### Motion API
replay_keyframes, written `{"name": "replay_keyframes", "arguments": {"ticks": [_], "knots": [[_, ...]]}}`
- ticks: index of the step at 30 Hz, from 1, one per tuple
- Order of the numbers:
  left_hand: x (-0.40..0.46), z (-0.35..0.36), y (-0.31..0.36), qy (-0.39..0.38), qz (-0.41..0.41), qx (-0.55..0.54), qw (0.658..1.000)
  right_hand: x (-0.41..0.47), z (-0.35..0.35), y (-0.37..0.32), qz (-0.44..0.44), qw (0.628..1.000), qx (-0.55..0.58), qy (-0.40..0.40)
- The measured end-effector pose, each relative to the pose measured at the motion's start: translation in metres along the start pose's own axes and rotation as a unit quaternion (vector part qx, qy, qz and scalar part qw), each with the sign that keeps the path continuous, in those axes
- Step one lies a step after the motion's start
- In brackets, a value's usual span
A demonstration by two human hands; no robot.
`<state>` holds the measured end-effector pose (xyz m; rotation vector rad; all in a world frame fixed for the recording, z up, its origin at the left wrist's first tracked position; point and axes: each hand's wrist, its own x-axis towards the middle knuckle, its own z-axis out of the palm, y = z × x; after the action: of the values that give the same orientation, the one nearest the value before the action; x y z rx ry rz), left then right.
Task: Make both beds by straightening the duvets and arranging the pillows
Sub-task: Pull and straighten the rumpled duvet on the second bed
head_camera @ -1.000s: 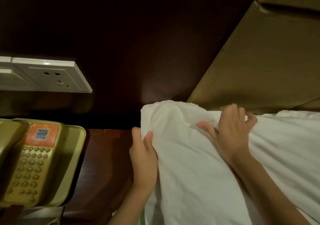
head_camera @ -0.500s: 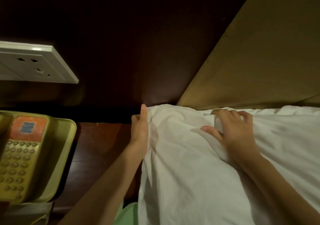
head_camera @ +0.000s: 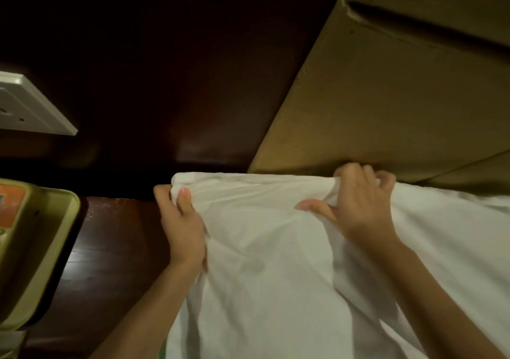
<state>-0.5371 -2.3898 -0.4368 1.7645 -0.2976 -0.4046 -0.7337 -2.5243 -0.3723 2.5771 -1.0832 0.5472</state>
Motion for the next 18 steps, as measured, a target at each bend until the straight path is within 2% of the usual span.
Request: {"name": "replay_keyframes", "arguments": {"ticks": [3, 7, 11, 14, 16, 18], "knots": [[-0.007, 0.003, 0.001, -0.006, -0.007, 0.024, 1.000, -0.009, 0.015, 0.004, -0.008, 0.998, -0.048, -0.029], [0.001, 0.008, -0.008, -0.018, -0.018, 0.085, 0.996, -0.021, 0.022, 0.011, 0.017, 0.995, -0.024, -0.096], [-0.013, 0.020, 0.008, 0.026, -0.016, 0.234, 0.972, -0.015, 0.006, 0.031, -0.006, 0.996, 0.001, -0.094], [-0.027, 0.027, 0.014, 0.083, 0.036, 0.350, 0.932, -0.006, -0.015, 0.058, -0.003, 0.992, 0.027, -0.127], [-0.034, 0.028, 0.016, 0.133, 0.055, 0.334, 0.932, -0.006, -0.027, 0.079, -0.005, 0.989, 0.019, -0.147], [-0.048, 0.039, 0.028, 0.112, 0.152, 0.276, 0.943, -0.010, -0.038, 0.100, -0.007, 0.989, -0.004, -0.148]]}}
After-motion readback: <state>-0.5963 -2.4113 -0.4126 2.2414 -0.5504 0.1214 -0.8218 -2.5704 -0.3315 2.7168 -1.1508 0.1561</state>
